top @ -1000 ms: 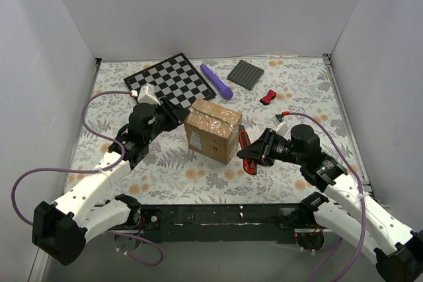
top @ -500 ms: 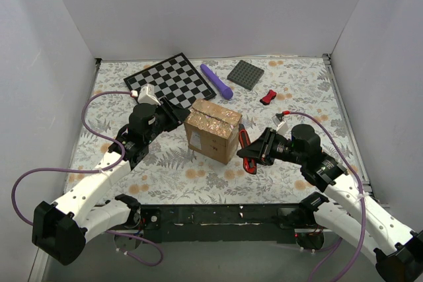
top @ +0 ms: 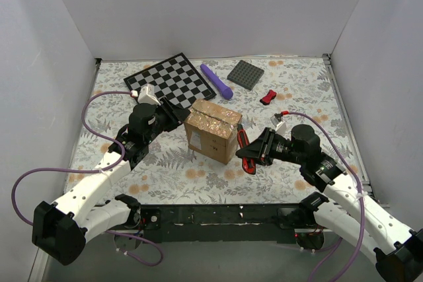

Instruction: Unpack the express box

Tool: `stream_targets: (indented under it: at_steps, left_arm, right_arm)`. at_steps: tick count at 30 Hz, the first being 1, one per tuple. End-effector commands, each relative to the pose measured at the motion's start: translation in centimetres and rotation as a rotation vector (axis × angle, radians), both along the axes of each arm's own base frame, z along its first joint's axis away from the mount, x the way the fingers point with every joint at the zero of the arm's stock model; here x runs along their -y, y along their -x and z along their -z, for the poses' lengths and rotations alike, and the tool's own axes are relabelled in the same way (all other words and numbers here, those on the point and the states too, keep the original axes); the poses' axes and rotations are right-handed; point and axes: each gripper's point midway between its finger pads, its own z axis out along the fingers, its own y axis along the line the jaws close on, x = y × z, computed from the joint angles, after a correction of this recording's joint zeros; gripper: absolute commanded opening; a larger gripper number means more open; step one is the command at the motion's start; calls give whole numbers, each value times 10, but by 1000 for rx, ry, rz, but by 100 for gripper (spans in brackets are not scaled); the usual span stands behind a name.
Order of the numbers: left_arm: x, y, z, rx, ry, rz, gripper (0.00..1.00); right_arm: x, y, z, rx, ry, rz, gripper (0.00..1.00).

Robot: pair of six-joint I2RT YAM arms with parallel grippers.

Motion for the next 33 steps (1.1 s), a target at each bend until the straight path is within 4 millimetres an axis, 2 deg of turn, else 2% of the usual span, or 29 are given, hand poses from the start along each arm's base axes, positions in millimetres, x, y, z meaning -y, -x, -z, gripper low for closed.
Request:
stream_targets:
  at_steps: [1,10,31,33]
  left_arm:
    - [-1,3,-2,12,3,4,33]
    - [-2,3,-3,16,2,1,33]
    - [0,4,-2,13,14,10,33]
    - [0,4,-1,12,14,12,33]
  right_arm:
    - [0,-3,-18,53,-55,12,1]
    - [5,-3,-13,54,-38,43,1]
    - [-3,-2,-5,21,-53,-9,1]
    - [-4,-3,-12,48,-69,-8,1]
